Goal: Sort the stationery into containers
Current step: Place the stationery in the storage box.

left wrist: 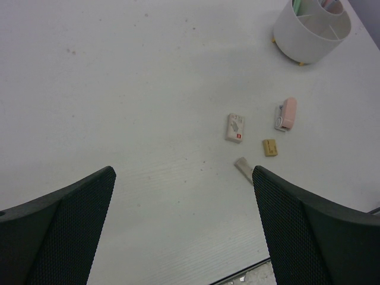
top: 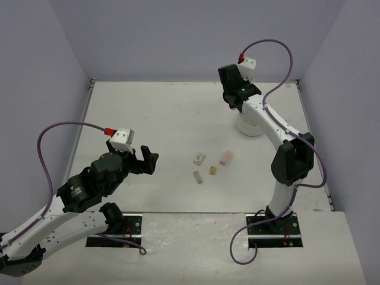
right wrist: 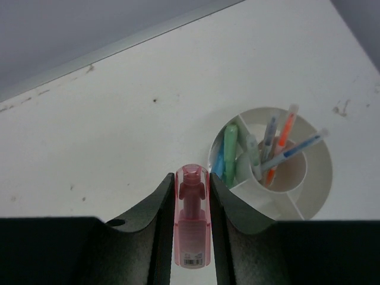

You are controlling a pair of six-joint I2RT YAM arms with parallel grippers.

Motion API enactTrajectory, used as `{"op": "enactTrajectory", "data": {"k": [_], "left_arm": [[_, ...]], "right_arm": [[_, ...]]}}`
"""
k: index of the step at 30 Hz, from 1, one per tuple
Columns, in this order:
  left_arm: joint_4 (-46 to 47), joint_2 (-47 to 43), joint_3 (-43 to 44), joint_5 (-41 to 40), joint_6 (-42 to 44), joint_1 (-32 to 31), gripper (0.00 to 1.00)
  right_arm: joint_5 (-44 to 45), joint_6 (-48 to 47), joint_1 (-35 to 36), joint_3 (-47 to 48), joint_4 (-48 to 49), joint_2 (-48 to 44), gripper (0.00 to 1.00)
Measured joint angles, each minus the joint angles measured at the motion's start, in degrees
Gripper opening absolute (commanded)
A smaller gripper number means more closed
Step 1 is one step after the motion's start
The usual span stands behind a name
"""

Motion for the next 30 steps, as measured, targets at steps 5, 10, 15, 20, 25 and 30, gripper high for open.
{"op": "enactTrajectory", "data": {"k": [5, 10, 15, 20, 25, 30], "left_arm": [[0.01, 0.01, 0.00, 0.05, 0.00, 0.00, 1.00], [0.02, 0.02, 0.00, 0.28, 0.02, 0.00, 1.00], [0.01, 0.02, 0.00, 0.47, 0.02, 0.00, 1.00], [0.02, 0.02, 0.00, 0.48, 0.02, 0.00, 1.00], [0.02, 0.02, 0.00, 0.52, 0.02, 0.00, 1.00], [0.02, 0.02, 0.00, 0.59, 0.02, 0.00, 1.00]], "right_arm": [[4.17, -3.86, -2.79, 4.63, 1.49, 7.05, 0.00], [7.22, -6.66, -4.20, 5.43, 3.32, 12.27, 0.00], [8.69, -8.59, -5.29, 6.40, 4.23, 14.74, 0.00], [9.19, -9.52, -6.42, 6.79, 5.15, 14.99, 0.00], [9.78, -10.80, -7.25, 6.84, 6.30, 15.23, 0.00], [10.28, -11.71, -7.57, 6.97, 7.21, 16.70, 0.05]]}}
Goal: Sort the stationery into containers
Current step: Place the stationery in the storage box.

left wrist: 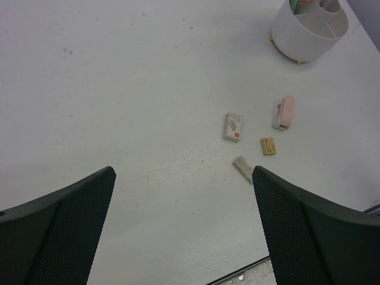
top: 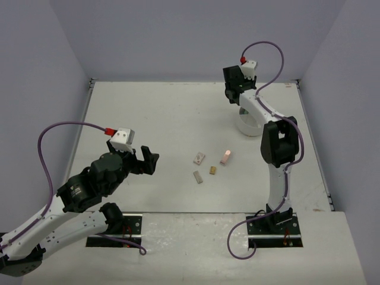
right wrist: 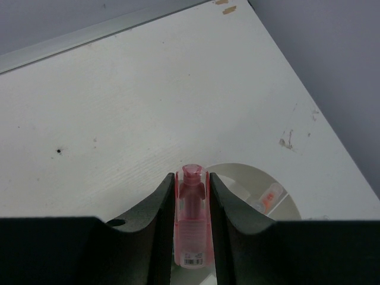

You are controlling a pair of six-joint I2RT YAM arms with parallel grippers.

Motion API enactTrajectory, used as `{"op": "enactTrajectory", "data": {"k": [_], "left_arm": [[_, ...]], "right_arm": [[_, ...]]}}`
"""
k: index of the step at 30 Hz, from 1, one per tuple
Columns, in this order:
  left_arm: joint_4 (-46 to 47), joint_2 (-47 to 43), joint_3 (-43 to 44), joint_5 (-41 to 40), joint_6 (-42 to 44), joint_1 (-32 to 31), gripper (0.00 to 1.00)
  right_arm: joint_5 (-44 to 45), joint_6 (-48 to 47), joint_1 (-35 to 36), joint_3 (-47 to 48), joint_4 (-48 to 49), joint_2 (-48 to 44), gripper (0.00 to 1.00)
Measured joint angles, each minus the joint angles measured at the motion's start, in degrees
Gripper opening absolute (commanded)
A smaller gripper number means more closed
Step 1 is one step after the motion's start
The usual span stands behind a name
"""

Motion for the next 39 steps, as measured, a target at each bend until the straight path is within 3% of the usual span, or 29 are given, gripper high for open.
{"op": "enactTrajectory", "data": {"k": [6, 14, 19, 25, 34, 39], "left_arm": [[0.00, 0.00, 0.00, 0.06, 0.00, 0.00, 1.00], [0.00, 0.00, 0.00, 0.09, 0.00, 0.00, 1.00], [0.00, 0.00, 0.00, 0.09, 0.00, 0.00, 1.00], [0.00, 0.00, 0.00, 0.09, 0.00, 0.00, 1.00], [0.02, 0.22, 0.00, 0.13, 0.00, 0.00, 1.00], [0.00, 0.24, 0.00, 0.13, 0.00, 0.00, 1.00]], "right_arm": [[0.00, -0.50, -0.03, 0.00, 0.08, 1.05, 0.11], [-0.02, -0.60, -0.09, 0.00, 0.25, 1.07, 0.31], [-0.10, -0.66, -0.09, -0.06, 0.26, 1.07, 0.33], [-0.31, -0.96, -0.09, -0.91, 0.45, 1.07, 0.48], [-2.23, -1.02, -0.09, -2.05, 0.65, 0.67, 0.54], [-7.13, -1.67, 0.21, -2.89, 0.16, -2.73, 0.72]]}}
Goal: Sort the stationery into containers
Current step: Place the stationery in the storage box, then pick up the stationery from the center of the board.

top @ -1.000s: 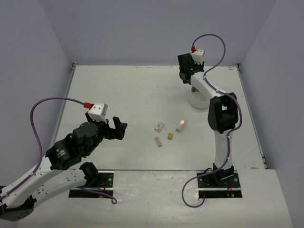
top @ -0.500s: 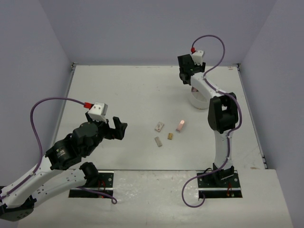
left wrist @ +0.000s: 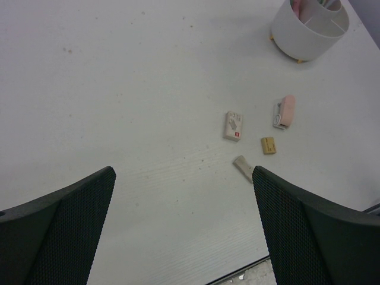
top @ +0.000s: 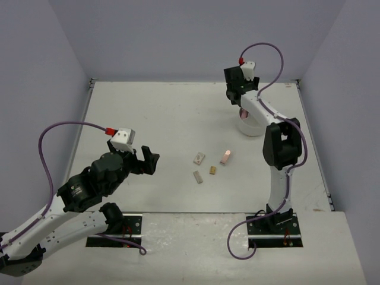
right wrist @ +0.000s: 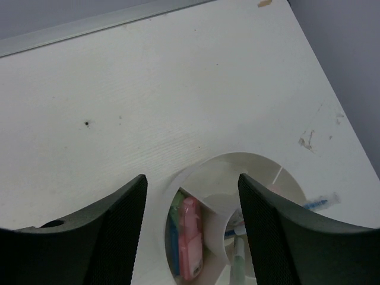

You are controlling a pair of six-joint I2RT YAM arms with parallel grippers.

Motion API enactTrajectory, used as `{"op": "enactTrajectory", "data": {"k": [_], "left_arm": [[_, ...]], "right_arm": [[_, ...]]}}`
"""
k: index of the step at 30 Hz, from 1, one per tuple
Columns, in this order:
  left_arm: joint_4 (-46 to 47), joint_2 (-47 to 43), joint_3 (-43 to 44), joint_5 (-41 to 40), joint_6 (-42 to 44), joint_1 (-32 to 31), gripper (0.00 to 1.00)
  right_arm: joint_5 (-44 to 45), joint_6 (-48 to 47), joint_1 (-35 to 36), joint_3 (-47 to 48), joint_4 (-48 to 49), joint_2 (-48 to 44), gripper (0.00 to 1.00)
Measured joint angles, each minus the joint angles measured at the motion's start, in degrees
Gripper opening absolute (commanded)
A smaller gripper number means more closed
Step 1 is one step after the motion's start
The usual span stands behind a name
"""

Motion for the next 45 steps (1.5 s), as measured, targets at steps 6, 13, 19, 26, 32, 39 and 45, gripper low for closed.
{"op": "enactTrajectory", "data": {"k": [6, 13, 19, 26, 32, 39, 45], "left_arm": [[0.00, 0.38, 0.00, -0.04, 0.00, 0.00, 1.00], [-0.02, 0.59, 0.00, -0.32, -0.02, 0.00, 1.00], [-0.04, 0.56, 0.00, -0.88, -0.02, 0.00, 1.00], [-0.26, 1.56, 0.00, -2.10, -0.23, 0.00, 1.00], [-0.57, 2.15, 0.00, -2.51, -0.63, 0.00, 1.00], [-0.75, 4.86, 0.00, -2.52, -0.66, 0.00, 1.00], [-1.10, 5.68, 0.00, -2.49, -0.64, 0.00, 1.00]], "right_arm": [[-8.14, -3.64, 2.49, -0.08, -0.42, -9.18, 0.83], [-18.36, -6.37, 11.54, -3.13, -5.50, -20.53, 0.79], [-26.77, -0.08, 21.57, -23.04, -10.33, -33.53, 0.70], [-32.64, 11.59, 24.09, -45.11, -11.75, -41.22, 0.65], [-33.29, 20.68, 25.14, -53.01, -7.43, -43.72, 0.55], [-29.99, 29.21, 26.92, -55.55, -3.01, -43.95, 0.52], [-25.94, 34.44, 29.62, -54.45, -3.10, -38.71, 0.48]]}}
